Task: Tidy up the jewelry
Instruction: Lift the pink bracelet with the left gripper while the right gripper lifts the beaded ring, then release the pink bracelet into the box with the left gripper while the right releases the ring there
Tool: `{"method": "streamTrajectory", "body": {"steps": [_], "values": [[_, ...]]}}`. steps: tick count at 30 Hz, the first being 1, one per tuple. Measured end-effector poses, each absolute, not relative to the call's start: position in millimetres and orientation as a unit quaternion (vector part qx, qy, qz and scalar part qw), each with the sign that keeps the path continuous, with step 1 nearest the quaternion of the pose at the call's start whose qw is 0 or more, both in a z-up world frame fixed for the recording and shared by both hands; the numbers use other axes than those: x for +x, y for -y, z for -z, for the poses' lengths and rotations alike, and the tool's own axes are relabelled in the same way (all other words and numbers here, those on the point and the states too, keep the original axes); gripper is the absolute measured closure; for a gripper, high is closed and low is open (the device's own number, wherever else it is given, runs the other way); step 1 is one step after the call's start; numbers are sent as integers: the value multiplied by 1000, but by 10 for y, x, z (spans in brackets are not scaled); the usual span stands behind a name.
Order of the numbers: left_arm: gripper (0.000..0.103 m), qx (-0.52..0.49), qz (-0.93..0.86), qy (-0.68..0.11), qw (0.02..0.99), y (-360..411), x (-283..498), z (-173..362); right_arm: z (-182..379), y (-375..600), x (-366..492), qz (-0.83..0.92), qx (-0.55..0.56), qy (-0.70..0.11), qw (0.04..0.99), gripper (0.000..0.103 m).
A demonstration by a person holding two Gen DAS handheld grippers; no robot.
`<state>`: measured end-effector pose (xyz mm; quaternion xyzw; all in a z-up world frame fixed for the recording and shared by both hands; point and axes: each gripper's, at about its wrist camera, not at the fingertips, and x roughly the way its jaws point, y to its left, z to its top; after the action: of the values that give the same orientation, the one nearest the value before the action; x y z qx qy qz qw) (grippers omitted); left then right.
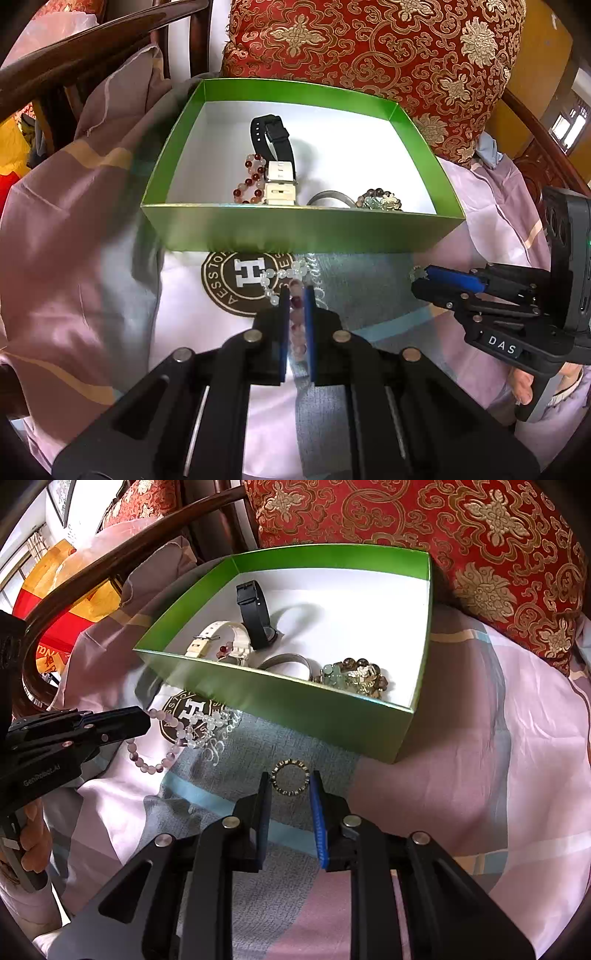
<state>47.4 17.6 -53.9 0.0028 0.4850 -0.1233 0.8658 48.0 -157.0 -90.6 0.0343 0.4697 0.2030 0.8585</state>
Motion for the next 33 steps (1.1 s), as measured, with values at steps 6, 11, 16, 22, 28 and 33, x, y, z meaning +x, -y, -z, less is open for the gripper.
{"method": "streamTrajectory", "body": {"steps": [6,11,16,22,28,33], "values": [[96,11,125,-461,878,-140,438,328,627,1569,409,-208,32,-440,873,82],[96,16,137,-438,888,-79,494,130,494,1554,389,-211,28,-426,879,82],[96,21,144,-437,888,7,508,139,575,1509,422,-211,24,-437,874,82],[96,22,151,-438,886,31,540,157,450,1508,496,-216,32,-431,875,82],[96,32,159,-410,898,92,762,-66,227,1527,860,-183,32,-417,890,82],[96,5,162,-406,899,35,1131,-102,438,1591,1163,-162,46,-442,881,82]]}}
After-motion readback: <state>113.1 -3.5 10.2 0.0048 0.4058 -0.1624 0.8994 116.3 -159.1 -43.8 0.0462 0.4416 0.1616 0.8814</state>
